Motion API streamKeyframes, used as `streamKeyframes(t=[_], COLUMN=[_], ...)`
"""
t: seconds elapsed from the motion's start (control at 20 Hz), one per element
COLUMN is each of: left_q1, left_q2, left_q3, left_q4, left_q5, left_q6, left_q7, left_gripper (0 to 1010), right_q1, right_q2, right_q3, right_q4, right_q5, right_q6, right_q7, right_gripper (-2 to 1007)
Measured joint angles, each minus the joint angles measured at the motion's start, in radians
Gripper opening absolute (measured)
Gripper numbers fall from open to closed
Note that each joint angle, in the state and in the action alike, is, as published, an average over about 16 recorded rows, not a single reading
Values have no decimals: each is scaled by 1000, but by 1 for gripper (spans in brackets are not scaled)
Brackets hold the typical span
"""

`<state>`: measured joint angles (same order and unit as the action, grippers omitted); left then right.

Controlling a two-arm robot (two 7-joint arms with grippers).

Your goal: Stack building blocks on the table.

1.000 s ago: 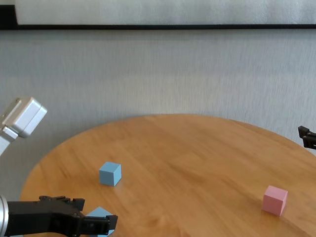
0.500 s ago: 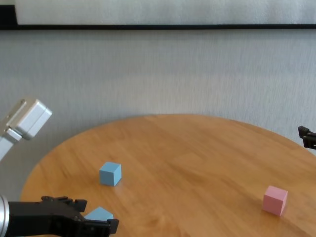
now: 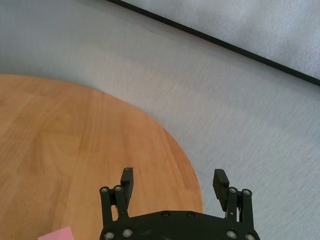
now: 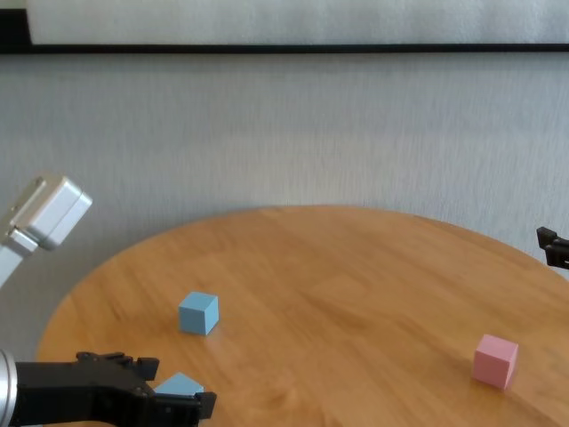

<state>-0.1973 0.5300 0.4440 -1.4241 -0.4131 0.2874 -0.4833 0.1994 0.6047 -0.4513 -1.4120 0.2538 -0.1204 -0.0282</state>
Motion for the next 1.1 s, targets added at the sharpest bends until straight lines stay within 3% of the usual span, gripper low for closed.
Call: streamKeyframes(t=[0.45, 1.1], left_q1=[-11, -34], left_q2=[12, 25], left_q3=[19, 53], left_q4=[2, 5], left_q5=[5, 55], left_q6=[-11, -20], left_q7=[-18, -28], left_gripper=[1000, 1000], right_q1=[0, 0], right_q2=[0, 0], right_q3=[0, 0], right_q4=[0, 0], right_q5=[0, 0], right_q6=[0, 0], right_q7=[0, 0], right_gripper=[1005, 1006])
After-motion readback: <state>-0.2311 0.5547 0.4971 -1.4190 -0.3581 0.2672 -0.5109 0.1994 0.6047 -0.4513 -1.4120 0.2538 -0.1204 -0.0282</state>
